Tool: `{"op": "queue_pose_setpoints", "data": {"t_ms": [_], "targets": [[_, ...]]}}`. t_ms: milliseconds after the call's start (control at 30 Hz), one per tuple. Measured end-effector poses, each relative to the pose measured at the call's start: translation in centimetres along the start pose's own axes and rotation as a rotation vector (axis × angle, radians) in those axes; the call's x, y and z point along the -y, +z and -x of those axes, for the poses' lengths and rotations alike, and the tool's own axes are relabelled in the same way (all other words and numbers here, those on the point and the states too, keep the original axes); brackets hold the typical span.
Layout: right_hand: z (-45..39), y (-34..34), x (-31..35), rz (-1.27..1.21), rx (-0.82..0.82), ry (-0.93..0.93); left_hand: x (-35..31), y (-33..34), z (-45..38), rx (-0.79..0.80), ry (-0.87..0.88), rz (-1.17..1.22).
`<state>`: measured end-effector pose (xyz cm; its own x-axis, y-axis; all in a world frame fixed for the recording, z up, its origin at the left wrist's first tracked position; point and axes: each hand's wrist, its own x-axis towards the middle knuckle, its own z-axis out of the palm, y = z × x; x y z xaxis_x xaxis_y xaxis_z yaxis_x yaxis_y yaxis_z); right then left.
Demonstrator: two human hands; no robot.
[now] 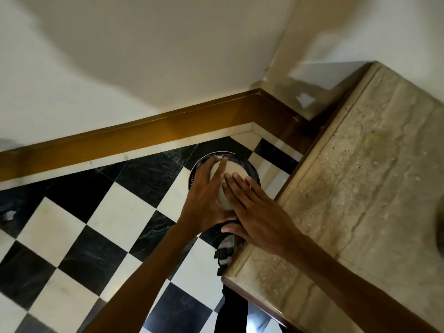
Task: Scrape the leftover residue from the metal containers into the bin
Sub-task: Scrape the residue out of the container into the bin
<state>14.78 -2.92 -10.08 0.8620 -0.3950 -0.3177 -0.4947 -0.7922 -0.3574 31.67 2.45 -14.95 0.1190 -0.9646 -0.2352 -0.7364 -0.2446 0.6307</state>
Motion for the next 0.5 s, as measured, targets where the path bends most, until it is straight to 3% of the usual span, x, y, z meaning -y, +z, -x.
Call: {"op": "queue_pose_setpoints", "data": {"t_ms": [100, 200, 333, 433, 500], "targets": [[0.2, -0.5, 0.2, -0.036, -0.092, 0.057, -0.3, -0.4, 0.0, -0.032, -0.019, 0.037], [0.3, 0.2, -0.1, -0.012, -0.036, -0.019, -0.2, -0.2, -0.2, -0.011, 0.043, -0.021], [0.6, 0.0, 0.1, -0.044, -0.110, 0.031, -0.3, -0.2, 0.1, -0.035, 0.013, 0.006], [0.7, 0.5, 0.1, -0.028, -0.052, -0.050, -0.3, 0.0, 0.2, -0.014, 0.035, -0.024], [0.8, 0.4, 0.0, -0.060, -0.081, -0.001, -0.3, 0.2, 0.5, -0.002, -0.015, -0.019]]}}
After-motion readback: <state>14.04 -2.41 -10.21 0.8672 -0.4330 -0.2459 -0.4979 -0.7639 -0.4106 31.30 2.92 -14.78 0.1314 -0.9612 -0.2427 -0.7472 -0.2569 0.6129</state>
